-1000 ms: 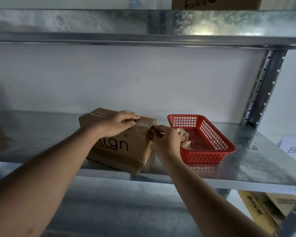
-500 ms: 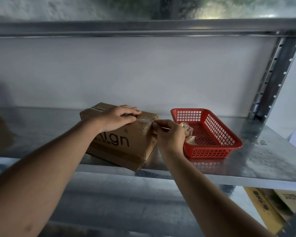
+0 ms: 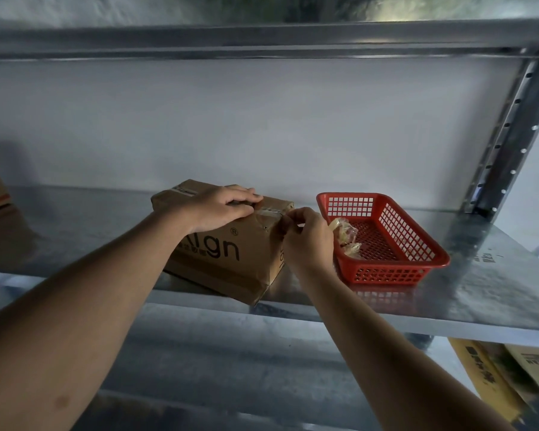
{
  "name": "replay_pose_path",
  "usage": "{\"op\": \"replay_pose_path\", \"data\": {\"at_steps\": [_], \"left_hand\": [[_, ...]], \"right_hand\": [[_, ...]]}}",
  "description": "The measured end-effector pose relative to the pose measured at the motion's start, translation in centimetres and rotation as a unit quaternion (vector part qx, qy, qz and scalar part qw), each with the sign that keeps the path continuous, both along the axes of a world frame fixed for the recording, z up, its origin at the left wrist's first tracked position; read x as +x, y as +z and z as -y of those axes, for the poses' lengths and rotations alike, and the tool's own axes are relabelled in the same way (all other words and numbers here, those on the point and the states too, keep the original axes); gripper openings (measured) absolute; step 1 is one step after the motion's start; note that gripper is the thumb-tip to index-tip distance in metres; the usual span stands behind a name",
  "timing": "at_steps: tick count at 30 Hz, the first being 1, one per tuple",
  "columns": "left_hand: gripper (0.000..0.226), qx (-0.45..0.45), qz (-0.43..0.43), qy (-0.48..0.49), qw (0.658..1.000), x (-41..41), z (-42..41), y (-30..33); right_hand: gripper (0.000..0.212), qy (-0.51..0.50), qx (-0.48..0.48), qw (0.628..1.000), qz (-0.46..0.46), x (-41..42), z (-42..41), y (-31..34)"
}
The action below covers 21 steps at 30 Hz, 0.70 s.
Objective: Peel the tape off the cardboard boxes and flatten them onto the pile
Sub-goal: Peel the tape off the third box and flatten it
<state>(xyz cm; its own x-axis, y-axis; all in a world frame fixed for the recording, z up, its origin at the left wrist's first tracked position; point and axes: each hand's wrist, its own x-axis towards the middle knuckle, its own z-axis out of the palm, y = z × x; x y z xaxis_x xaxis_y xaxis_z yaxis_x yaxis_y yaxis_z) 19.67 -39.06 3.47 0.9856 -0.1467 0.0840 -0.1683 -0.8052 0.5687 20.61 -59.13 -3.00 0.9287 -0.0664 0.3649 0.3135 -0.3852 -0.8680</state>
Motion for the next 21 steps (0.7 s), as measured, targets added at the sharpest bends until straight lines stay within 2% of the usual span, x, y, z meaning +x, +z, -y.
{"op": "replay_pose_path", "data": {"at_steps": [3,7,10,12,17,21], "left_hand": [[0.041,0.026,0.02,0.005,0.999,0.0,0.1,-0.4],[0.04,0.042,0.032,0.011,0.999,0.0,0.1,-0.7],[0.039,0.043,0.039,0.018,0.998,0.0,0.1,-0.7],[0.039,0.039,0.031,0.017,0.999,0.1,0.1,-0.5],[0.039,0.088,0.006,0.028,0.996,0.1,-1.0,0.9],[0.036,0.151,0.003,0.033,0.988,-0.1,-3.3,2.4]], "right_hand": [[0.012,0.008,-0.006,0.999,0.046,-0.4,0.6,0.3],[0.018,0.02,-0.047,0.995,0.089,-1.2,0.8,1.3],[0.037,0.052,-0.051,0.995,0.067,-1.8,0.6,2.2],[0.04,0.064,-0.064,0.995,0.052,-1.8,0.5,2.7],[0.026,0.048,-0.122,0.988,0.083,-0.1,0.5,3.3],[0.016,-0.06,-0.228,0.967,0.093,1.4,-0.3,3.6]]}}
